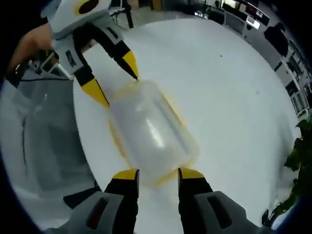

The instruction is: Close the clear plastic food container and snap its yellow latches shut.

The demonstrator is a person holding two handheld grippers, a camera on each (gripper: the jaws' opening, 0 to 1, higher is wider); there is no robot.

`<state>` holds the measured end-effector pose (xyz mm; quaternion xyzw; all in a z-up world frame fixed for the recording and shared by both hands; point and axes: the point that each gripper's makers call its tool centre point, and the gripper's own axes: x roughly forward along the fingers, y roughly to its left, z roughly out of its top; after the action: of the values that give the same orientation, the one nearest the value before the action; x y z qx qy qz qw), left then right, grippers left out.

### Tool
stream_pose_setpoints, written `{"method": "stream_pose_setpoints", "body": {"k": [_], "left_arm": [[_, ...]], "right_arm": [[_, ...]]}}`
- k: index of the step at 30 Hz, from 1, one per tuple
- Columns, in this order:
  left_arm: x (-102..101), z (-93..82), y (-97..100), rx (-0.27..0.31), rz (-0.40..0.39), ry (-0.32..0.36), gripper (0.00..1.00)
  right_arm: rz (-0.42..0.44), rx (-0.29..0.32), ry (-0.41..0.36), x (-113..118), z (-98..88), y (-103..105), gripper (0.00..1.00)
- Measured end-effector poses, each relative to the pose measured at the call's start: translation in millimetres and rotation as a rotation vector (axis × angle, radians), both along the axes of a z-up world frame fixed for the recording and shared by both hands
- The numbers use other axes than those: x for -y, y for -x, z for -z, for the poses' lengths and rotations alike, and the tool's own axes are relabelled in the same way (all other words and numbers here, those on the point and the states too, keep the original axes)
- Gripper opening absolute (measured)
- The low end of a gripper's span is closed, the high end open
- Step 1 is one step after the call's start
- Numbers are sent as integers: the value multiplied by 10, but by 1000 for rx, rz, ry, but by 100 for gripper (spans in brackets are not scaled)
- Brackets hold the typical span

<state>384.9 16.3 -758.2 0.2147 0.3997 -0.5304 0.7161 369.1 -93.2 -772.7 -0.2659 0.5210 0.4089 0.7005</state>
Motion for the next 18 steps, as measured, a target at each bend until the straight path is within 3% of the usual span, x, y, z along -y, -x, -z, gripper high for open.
{"method": "stream_pose_setpoints", "body": {"k": [8, 18], "left_arm": [[91, -57, 28, 31, 79, 11, 38], [49, -11, 61, 57, 162, -33, 36]], "right_arm": [[-46, -3, 19, 18, -13, -2, 29], [-98, -11, 18, -13, 4, 16, 28]]}}
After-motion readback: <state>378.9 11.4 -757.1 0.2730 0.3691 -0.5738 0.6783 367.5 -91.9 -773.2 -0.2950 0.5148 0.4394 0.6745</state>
